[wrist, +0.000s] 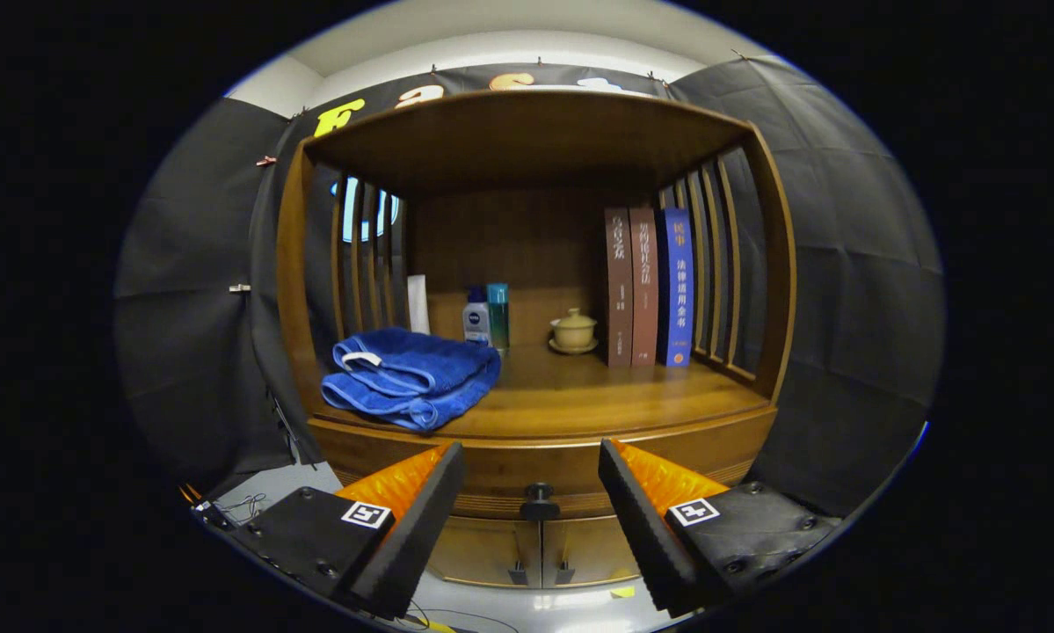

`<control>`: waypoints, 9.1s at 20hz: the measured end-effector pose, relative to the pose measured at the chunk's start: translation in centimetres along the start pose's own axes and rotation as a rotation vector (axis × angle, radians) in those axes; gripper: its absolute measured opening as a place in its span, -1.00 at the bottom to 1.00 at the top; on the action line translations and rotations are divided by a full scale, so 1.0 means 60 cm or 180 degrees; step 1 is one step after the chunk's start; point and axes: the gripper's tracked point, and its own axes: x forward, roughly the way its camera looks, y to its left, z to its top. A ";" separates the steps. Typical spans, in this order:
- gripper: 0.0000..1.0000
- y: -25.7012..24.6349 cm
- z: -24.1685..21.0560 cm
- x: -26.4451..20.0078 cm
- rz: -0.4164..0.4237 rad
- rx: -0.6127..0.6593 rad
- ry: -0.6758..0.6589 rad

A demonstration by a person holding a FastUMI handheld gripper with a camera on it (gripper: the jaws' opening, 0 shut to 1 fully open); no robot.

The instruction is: Pull open the drawer, take out the items inside it, and place them on the countertop above the cabinet.

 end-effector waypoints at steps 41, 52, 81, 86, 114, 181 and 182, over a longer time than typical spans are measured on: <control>-0.41 -0.022 -0.190 -0.040 -0.0171 -0.0224 0.0757; -0.42 -0.020 -0.224 -0.159 -0.0191 -0.0155 0.0966; 0.98 0.008 -0.054 0.040 -0.0087 -0.0185 0.1681; 0.86 -0.008 -0.103 0.098 -0.0159 -0.0278 0.2265; -0.48 -0.016 -0.142 0.099 -0.0097 -0.0295 0.2859; 0.98 0.009 0.042 -0.206 0.0091 0.0146 0.0239; 0.99 0.008 0.019 -0.217 0.0089 0.0142 0.0255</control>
